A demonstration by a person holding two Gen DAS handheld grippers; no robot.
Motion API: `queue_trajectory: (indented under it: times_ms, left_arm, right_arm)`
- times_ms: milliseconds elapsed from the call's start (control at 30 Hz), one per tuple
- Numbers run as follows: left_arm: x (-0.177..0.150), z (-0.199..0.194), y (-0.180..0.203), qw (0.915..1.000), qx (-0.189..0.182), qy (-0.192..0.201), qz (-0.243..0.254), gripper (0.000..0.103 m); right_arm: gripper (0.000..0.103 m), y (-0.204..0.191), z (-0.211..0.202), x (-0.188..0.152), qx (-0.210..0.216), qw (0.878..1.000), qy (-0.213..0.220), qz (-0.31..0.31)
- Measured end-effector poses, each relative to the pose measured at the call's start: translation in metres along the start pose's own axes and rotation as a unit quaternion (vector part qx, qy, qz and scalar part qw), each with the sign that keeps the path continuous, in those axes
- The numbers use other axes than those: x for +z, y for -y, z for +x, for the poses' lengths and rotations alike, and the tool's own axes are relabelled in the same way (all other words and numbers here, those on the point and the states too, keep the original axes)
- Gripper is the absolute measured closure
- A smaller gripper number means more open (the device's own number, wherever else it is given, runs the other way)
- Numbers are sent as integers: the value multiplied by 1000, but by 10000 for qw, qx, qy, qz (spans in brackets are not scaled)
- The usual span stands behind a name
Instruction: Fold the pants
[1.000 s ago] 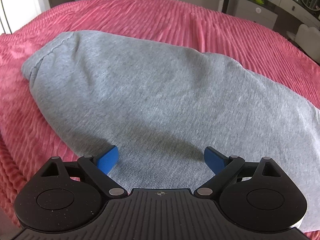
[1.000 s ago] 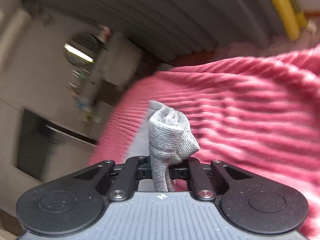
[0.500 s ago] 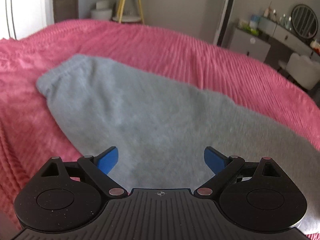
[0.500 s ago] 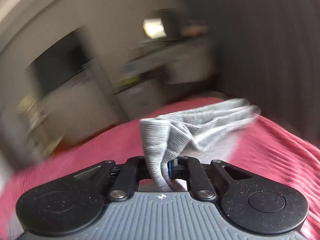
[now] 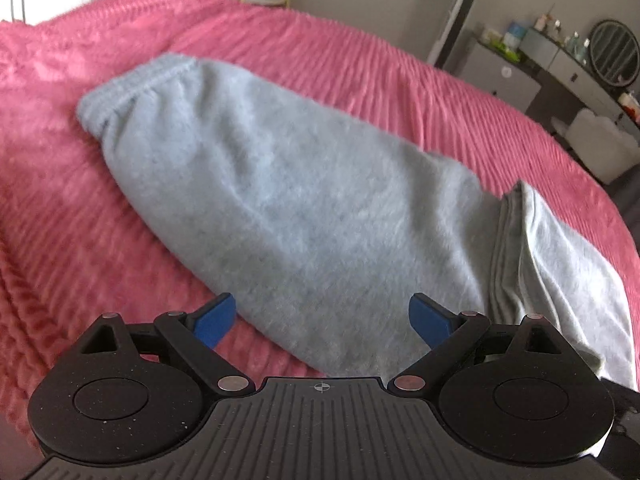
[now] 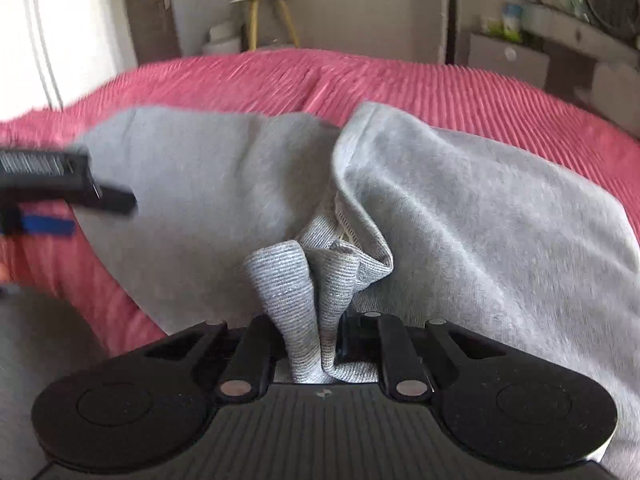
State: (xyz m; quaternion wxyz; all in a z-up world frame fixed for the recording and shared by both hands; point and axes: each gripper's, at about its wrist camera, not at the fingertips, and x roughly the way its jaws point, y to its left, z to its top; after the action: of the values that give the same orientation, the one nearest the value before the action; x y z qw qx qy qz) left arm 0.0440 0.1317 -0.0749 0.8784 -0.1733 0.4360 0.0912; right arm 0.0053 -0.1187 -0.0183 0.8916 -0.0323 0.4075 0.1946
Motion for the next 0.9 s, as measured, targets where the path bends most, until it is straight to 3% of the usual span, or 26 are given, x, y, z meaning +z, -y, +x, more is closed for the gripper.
queue_trajectory:
  times_ms: [67,167,300,400,433,500,600,667,800,867,900]
  left_arm:
    - [-1,3,1,10000,-28,-75,28,6]
    - [-4,-2,-2,10000,-66,9,-19,6]
    - [-5,-7,-8,9997,-105,68,-206,6]
    - [-5,-11,1,9999,-14,108,-24,6]
    - [-6,-15,9,9997,-19,201,127,6]
    - [-12,-24,29,9978,-377,362,406,6]
    - [-23,-29,68,9883,-1137,312,966,6]
    - [-32,-21,95,9813,-1388,179,1319,6]
    - [-49,12,125,9805,-957,-205,1704,10]
    - [-59,28,127,9766,-746,-384,1982,15]
    - [-61,30,125,9757,-701,-319,2049,15]
  right_arm:
    - [90,-6,-7,-1,5,9998,174,102]
    - [78,-18,0,-5,-7,9999,69,89]
    - [47,-11,-22,-5,549,9975,8,443]
    - [31,22,-57,-4,818,9863,440,1366]
    - [22,42,-69,-5,825,9774,659,1832]
    - [15,76,-87,-13,713,9575,944,2632]
    - [14,129,-104,-36,532,9142,1247,3818]
    - [14,155,-104,-60,551,8829,1281,4484]
    - [14,185,-91,-98,1153,8012,1445,5691]
    - [14,190,-87,-103,1231,7859,1444,5885]
    - [13,190,-85,-103,1223,7865,1430,5883]
